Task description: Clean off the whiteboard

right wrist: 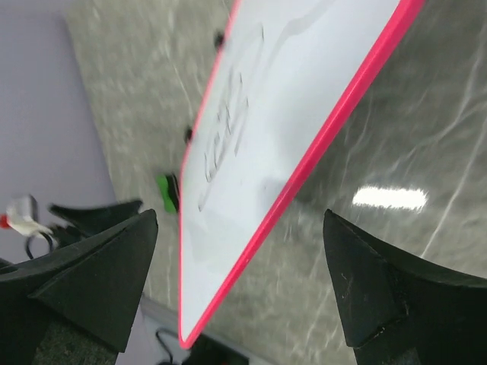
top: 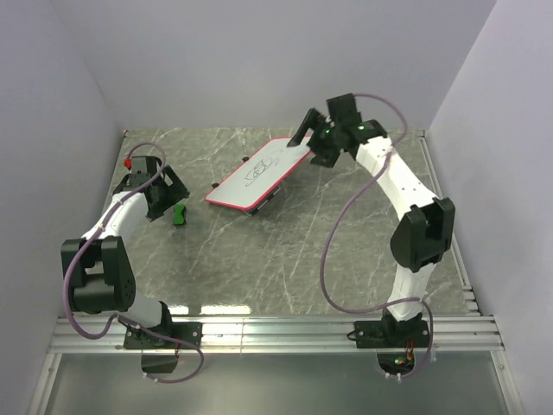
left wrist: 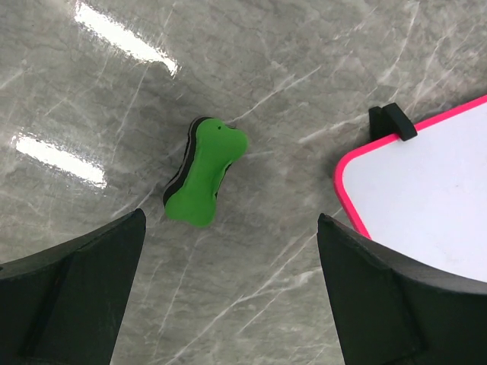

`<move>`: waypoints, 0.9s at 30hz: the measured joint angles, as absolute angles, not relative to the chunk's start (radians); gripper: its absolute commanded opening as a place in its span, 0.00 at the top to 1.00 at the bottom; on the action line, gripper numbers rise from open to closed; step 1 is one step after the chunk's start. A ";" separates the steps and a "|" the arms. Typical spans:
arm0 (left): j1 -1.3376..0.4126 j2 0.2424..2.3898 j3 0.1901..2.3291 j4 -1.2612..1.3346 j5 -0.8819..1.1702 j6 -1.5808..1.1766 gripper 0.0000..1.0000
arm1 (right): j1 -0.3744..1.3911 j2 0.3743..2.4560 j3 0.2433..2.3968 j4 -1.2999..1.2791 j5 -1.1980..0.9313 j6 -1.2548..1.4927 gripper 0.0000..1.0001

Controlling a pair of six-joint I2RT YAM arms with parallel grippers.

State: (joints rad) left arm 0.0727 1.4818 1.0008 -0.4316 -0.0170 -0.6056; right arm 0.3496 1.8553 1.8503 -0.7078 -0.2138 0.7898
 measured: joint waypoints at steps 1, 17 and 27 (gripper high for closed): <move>0.073 1.485 1.001 -0.431 -0.017 -0.602 0.01 | 0.369 1.868 1.842 -0.723 -0.220 0.805 0.05; 0.073 1.512 1.001 -0.424 -0.025 -0.559 0.01 | 0.517 1.976 1.770 -0.704 -0.327 0.947 0.69; 0.073 1.512 0.965 -0.415 -0.017 -0.534 0.03 | 0.482 2.002 1.885 -0.738 -0.349 0.921 0.86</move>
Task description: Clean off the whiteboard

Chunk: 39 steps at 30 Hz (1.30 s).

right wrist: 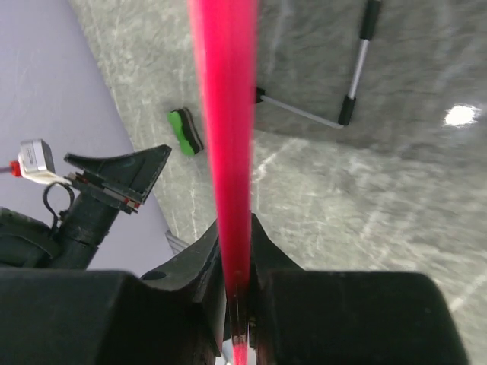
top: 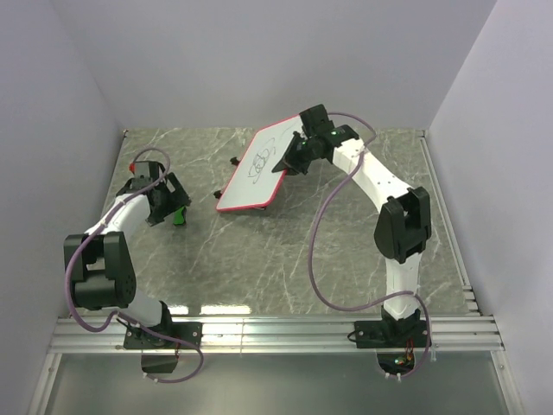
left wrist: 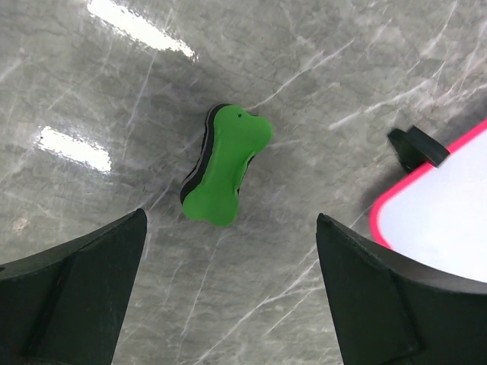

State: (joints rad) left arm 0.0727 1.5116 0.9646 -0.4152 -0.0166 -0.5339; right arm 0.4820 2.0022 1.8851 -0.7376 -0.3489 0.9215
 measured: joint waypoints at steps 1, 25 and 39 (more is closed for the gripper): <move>0.073 1.512 0.959 -0.411 -0.013 -0.533 0.03 | 0.470 2.003 1.887 -0.748 -0.356 0.919 0.86; 0.054 1.652 0.952 -0.357 0.012 -0.490 0.15 | 0.255 2.152 2.002 -0.899 -0.744 0.601 0.99; 0.038 1.731 1.025 -0.352 -0.039 -0.474 0.38 | 0.254 2.125 2.124 -1.225 -0.759 0.507 1.00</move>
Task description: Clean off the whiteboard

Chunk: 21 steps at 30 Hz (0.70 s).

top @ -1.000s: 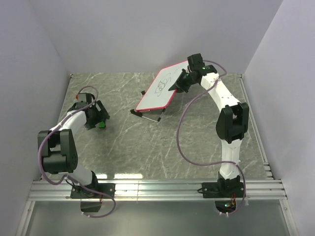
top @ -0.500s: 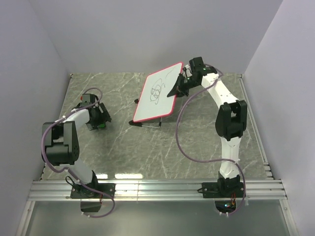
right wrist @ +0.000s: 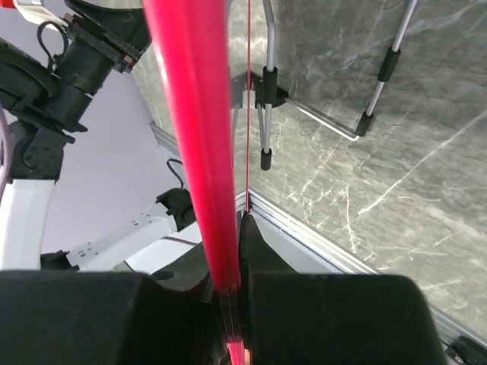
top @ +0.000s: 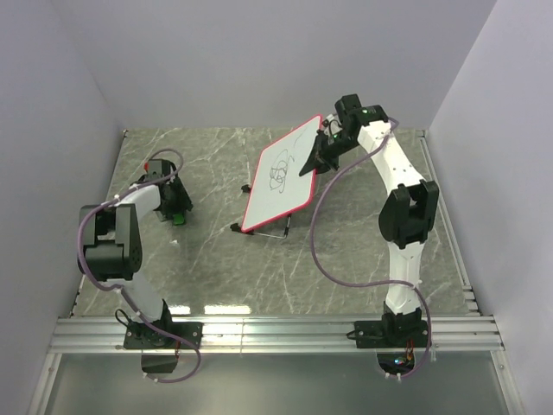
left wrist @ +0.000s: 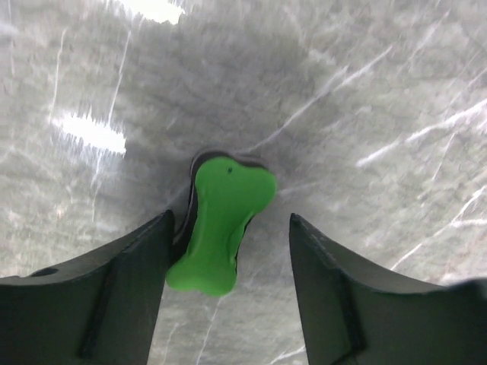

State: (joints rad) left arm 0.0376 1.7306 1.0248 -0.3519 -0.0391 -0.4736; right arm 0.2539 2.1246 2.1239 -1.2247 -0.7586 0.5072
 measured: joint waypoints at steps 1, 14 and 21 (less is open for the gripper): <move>0.037 1.736 1.031 -0.350 -0.042 -0.473 0.40 | 0.252 2.128 2.144 -1.237 -0.752 0.510 1.00; 0.029 1.782 1.069 -0.326 -0.064 -0.458 1.00 | 0.317 2.114 2.108 -1.267 -0.763 0.529 1.00; 0.025 1.782 1.080 -0.344 -0.068 -0.457 1.00 | 0.402 2.064 2.032 -1.234 -0.751 0.524 1.00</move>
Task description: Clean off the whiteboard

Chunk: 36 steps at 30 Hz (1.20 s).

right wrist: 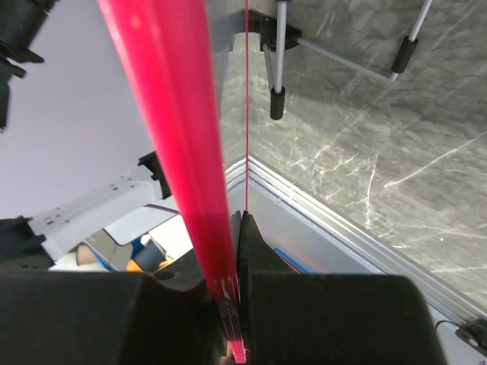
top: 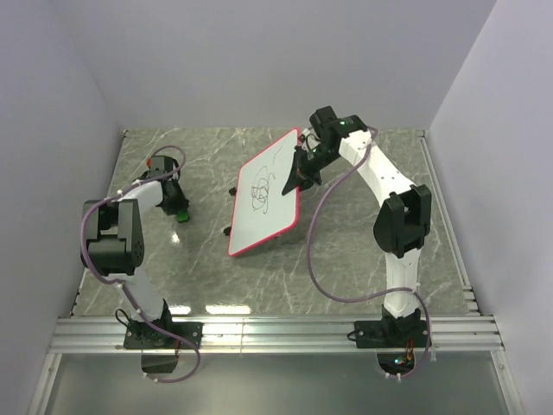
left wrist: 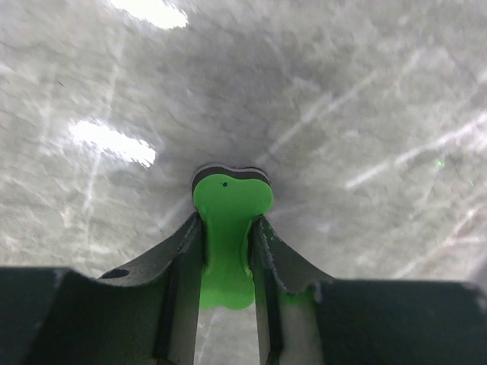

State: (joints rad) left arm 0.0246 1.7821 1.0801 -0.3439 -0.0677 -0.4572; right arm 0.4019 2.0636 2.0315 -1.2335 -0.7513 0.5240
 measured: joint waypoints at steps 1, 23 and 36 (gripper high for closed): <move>0.023 1.781 1.085 -0.354 -0.064 -0.457 1.00 | 0.407 2.056 2.017 -1.222 -0.750 0.522 1.00; -0.477 1.620 1.223 -0.214 0.438 -0.599 1.00 | 0.403 1.876 1.649 -0.902 -0.742 0.594 1.00; -0.467 1.662 1.132 -0.088 0.366 -0.619 1.00 | 0.397 1.880 1.653 -0.911 -0.722 0.592 1.00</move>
State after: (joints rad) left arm -0.4667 1.6619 1.1316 -0.0883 0.3664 -0.6189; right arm 0.3965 1.8797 1.6527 -0.9108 -0.7216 0.5922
